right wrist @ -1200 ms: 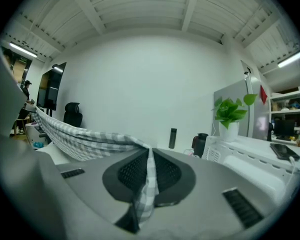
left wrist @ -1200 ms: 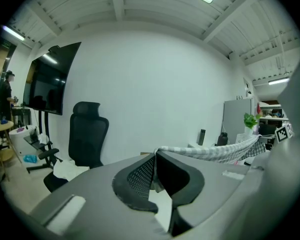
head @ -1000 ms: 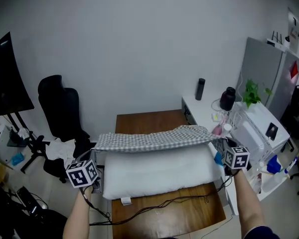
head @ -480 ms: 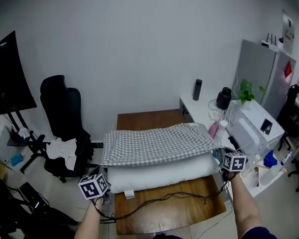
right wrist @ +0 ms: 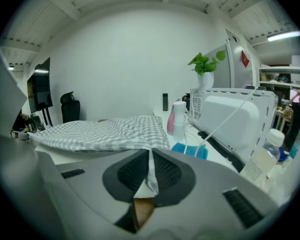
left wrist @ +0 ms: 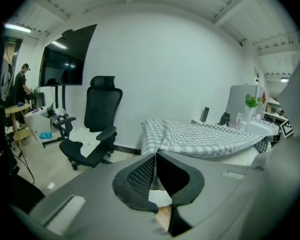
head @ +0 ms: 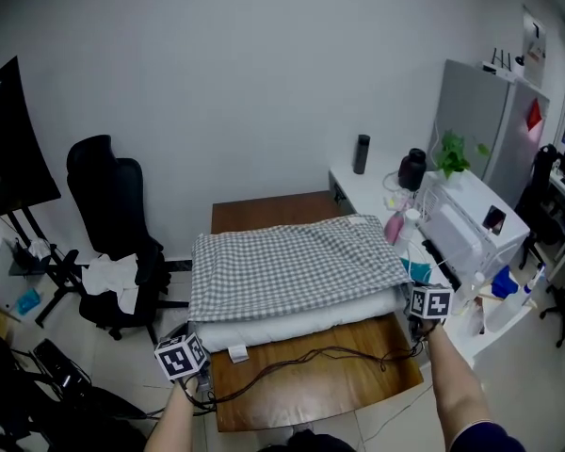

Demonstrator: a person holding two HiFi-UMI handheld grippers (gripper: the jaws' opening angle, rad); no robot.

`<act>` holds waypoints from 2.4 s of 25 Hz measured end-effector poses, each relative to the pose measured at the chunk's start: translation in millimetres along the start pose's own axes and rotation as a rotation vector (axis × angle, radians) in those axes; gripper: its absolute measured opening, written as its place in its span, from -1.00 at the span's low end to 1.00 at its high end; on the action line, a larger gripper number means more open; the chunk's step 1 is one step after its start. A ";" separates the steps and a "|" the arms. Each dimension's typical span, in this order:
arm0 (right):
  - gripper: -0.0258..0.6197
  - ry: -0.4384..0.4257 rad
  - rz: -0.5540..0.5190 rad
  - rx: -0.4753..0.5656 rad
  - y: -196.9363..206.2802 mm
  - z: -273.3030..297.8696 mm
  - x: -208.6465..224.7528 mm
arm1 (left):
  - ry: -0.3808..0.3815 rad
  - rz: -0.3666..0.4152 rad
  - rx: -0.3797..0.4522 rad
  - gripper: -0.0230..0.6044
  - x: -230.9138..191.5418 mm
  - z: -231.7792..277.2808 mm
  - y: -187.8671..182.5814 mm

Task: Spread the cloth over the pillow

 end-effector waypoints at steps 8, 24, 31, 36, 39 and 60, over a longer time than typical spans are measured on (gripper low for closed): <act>-0.81 0.002 -0.019 -0.072 33.8 5.9 0.0 | 0.005 0.011 -0.049 -0.89 -10.3 0.5 23.0; -0.67 0.004 0.023 -0.130 71.1 12.1 -5.4 | 0.041 -0.010 -0.126 -0.78 -27.1 11.4 71.8; -0.57 0.065 0.035 -0.120 82.3 -13.0 -0.5 | 0.072 -0.027 -0.048 -0.76 -25.1 -8.4 55.0; -0.60 0.044 0.067 0.032 50.0 -51.7 -13.5 | 0.121 0.020 0.064 -0.76 -2.7 -30.0 20.5; -0.61 0.009 0.054 0.127 21.9 -71.5 -31.5 | 0.111 0.038 0.117 -0.76 -1.2 -43.4 2.6; -0.91 -0.298 -0.072 0.436 -106.9 -171.0 -228.6 | 0.545 0.187 0.180 -0.90 174.0 -100.7 -73.4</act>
Point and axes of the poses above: the fingertips, and each gripper's own axes: z forward along the fingers, x to its right, y out of its underside, the point moved 2 cm from there along -z, backward along the fingers, and after that the axes turned 7 degrees about -z, right-handed, at the moved point
